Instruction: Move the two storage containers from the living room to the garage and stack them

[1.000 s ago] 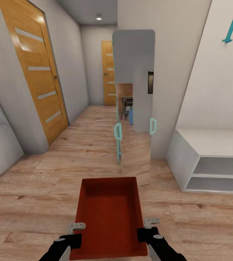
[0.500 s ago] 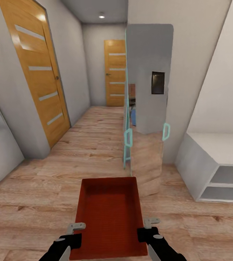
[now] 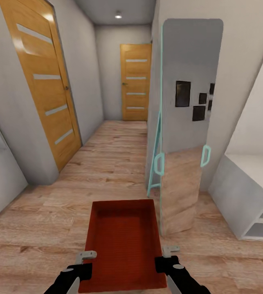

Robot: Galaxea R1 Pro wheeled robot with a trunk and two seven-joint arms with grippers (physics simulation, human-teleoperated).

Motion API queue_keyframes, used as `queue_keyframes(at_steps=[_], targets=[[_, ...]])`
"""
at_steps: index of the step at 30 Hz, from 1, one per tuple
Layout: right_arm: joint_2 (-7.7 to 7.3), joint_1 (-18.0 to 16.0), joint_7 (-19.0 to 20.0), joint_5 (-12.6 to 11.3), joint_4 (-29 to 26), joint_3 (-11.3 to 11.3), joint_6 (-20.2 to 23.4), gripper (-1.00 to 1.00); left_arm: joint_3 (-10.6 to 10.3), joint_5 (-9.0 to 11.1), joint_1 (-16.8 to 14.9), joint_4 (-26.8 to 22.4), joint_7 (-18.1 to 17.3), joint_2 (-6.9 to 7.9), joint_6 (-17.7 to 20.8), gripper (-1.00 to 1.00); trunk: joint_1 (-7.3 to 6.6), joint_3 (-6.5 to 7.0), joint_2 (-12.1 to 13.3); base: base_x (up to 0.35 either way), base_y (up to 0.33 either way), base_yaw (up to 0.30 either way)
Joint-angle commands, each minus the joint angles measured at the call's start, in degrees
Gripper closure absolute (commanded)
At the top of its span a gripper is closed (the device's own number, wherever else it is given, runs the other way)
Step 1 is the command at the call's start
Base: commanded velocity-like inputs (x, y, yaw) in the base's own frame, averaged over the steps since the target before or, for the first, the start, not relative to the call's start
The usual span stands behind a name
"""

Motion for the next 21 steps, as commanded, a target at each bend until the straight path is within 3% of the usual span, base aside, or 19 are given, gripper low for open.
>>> queue_keyframes(at_steps=[1, 21], targets=[[-0.02, 0.0, -0.3, -1.2, 0.0, 0.5, 0.2, 1.0, -0.6, 1.6, 0.0, -2.1, 0.5, 0.05, -0.1, 1.0, 0.02, -0.06, 0.0, 0.296, 0.236, 0.0], [-0.02, 0.0, -0.3, -1.1, 0.0, 0.5, 0.2, 1.0, -0.6, 1.6, 0.0, -2.1, 0.5, 0.06, -0.1, 1.0, 0.02, -0.06, 0.0, 0.296, 0.238, 0.0]])
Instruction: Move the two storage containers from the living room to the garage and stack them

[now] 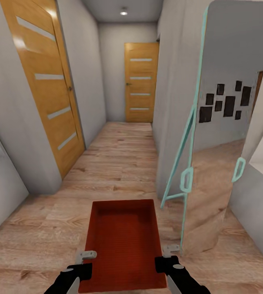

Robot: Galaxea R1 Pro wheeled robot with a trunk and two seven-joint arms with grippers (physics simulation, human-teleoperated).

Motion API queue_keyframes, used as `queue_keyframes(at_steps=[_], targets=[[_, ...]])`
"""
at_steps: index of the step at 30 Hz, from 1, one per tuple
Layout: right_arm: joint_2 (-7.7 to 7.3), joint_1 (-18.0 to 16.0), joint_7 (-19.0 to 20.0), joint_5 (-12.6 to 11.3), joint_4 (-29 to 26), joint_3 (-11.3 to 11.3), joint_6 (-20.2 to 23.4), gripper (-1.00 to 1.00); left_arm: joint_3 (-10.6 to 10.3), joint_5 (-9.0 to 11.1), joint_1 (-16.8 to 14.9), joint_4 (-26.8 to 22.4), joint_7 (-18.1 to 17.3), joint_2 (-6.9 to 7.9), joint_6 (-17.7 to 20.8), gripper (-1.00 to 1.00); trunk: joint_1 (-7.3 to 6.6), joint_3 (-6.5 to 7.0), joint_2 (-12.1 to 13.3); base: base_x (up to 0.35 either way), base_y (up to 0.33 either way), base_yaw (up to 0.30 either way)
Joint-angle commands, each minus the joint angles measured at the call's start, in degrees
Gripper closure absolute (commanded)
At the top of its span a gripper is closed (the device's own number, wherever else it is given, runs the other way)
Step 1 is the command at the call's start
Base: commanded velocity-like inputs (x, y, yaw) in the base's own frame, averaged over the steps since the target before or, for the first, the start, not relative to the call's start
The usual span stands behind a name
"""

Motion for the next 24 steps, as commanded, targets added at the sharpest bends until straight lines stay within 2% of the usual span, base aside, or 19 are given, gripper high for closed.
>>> queue_keyframes(at_steps=[1, 24], targets=[[-0.03, 0.0, -0.3, -1.1, 0.0, 0.5, 0.2, 1.0, -0.6, 1.5, 0.0, -2.0, 0.5, 0.05, -0.1, 1.0, 0.02, -0.06, 0.0, 0.29, 0.249, 0.0], [-0.03, 0.0, -0.3, -1.1, 0.0, 0.5, 0.2, 1.0, -0.6, 1.5, 0.0, -2.0, 0.5, 0.06, -0.1, 1.0, 0.02, -0.06, 0.0, 0.276, 0.263, -0.007]])
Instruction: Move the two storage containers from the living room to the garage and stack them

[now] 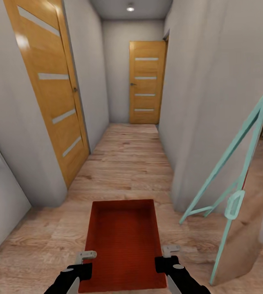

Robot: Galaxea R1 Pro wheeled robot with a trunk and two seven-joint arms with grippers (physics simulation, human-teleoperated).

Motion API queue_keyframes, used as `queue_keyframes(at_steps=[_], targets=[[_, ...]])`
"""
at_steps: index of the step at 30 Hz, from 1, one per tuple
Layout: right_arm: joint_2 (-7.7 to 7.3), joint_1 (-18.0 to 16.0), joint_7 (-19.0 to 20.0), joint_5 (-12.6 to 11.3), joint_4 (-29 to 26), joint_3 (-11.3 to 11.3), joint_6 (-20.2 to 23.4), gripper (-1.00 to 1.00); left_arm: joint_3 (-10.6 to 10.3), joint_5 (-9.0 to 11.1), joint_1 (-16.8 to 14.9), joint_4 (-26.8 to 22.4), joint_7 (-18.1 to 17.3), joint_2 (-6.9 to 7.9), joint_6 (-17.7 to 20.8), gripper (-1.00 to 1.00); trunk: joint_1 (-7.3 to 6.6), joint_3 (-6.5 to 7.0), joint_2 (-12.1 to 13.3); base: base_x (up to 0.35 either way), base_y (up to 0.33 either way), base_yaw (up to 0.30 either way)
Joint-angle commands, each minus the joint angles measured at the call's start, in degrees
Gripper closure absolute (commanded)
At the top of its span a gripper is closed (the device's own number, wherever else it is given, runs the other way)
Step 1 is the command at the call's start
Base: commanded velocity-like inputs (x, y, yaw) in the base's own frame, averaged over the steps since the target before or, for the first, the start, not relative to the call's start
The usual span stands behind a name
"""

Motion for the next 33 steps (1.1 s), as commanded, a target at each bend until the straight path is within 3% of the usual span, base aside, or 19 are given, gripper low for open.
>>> queue_keyframes(at_steps=[1, 20, 33], targets=[[-0.03, 0.0, -0.3, -1.1, 0.0, 0.5, 0.2, 1.0, -0.6, 1.6, 0.0, -2.0, 0.5, 0.05, -0.1, 1.0, 0.02, -0.06, 0.0, 0.275, 0.265, -0.079], [-0.03, 0.0, -0.3, -1.1, 0.0, 0.5, 0.2, 1.0, -0.6, 1.6, 0.0, -2.0, 0.5, 0.03, -0.1, 1.0, 0.02, -0.06, 0.0, 0.275, 0.265, -0.199], [-0.03, 0.0, -0.3, -1.1, 0.0, 0.5, 0.2, 1.0, -0.6, 1.6, 0.0, -2.0, 0.5, 0.05, -0.1, 1.0, 0.02, -0.06, 0.0, 0.275, 0.265, -0.026]])
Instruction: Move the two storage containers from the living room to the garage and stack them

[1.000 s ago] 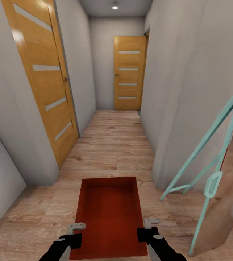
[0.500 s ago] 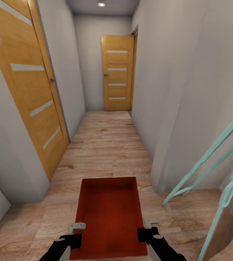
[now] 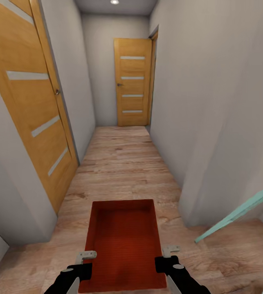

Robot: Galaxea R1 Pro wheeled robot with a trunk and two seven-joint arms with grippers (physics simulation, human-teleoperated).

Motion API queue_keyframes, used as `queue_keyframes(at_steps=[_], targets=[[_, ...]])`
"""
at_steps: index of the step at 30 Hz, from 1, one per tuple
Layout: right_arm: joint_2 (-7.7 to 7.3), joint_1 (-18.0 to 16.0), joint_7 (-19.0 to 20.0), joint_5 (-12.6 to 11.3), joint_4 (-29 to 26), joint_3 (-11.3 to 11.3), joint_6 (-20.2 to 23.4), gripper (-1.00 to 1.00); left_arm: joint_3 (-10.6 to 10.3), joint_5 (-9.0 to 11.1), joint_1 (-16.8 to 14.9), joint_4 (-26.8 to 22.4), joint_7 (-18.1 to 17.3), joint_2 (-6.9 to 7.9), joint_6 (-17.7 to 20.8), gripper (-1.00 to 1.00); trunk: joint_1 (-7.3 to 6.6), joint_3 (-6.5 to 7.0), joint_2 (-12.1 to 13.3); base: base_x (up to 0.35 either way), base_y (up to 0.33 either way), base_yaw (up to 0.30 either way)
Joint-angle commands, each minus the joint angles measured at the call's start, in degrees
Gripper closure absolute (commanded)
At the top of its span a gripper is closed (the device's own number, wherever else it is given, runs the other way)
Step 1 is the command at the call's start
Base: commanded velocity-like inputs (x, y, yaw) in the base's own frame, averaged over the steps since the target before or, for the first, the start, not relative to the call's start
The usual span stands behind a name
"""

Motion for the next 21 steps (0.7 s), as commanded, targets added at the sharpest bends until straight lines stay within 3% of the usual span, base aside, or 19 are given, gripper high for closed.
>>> queue_keyframes(at_steps=[1, 14, 21], targets=[[-0.03, 0.0, -0.3, -1.1, 0.0, 0.5, 0.2, 1.0, -0.6, 1.5, -0.1, -2.0, 0.5, 0.05, -0.1, 1.0, 0.02, -0.06, 0.0, 0.275, 0.265, -0.001], [-0.03, 0.0, -0.3, -1.1, 0.0, 0.5, 0.2, 1.0, -0.6, 1.5, -0.1, -2.0, 0.5, 0.05, -0.1, 1.0, 0.02, -0.06, 0.0, 0.275, 0.262, 0.0], [-0.03, 0.0, -0.3, -1.1, 0.0, 0.5, 0.2, 1.0, -0.6, 1.5, -0.1, -2.0, 0.6, 0.05, -0.1, 1.0, 0.02, -0.06, 0.0, 0.311, 0.168, 0.0]])
